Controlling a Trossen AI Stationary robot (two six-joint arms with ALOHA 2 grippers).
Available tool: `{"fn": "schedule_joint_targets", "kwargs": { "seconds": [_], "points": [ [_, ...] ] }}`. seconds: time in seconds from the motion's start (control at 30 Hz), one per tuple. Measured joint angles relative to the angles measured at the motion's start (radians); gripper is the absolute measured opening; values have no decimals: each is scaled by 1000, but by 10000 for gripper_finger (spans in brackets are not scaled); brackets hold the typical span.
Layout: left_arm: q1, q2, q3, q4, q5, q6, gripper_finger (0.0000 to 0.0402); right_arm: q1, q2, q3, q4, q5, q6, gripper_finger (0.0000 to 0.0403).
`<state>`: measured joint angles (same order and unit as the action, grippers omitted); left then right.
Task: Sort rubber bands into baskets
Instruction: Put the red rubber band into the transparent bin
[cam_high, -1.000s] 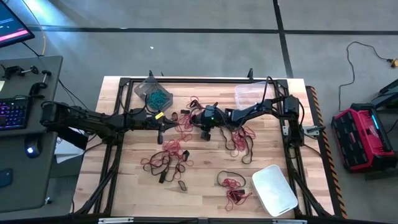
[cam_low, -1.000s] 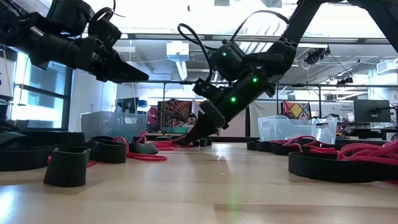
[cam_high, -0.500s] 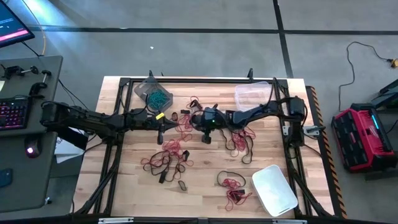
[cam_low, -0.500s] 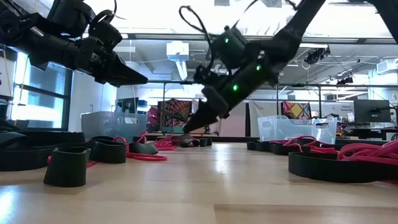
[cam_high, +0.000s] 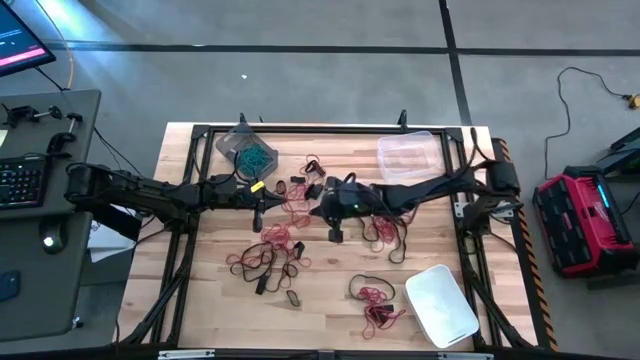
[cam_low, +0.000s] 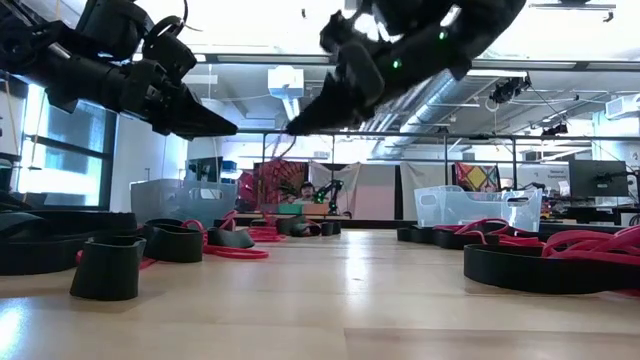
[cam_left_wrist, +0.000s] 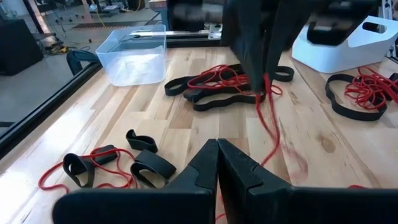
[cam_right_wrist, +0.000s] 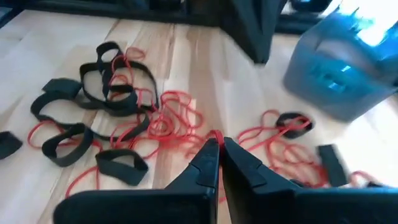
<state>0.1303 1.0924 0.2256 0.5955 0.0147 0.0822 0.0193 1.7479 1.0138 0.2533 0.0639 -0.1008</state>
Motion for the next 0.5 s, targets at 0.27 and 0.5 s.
{"fn": "schedule_joint_targets", "kwargs": {
  "seconds": [0.27,0.5],
  "points": [
    [0,0,0,2,0,6,0,55,-87,0,13,332,-39,0],
    [0,0,0,2,0,8,0,47,-131,0,-79,580,-28,0]
  ]
}}
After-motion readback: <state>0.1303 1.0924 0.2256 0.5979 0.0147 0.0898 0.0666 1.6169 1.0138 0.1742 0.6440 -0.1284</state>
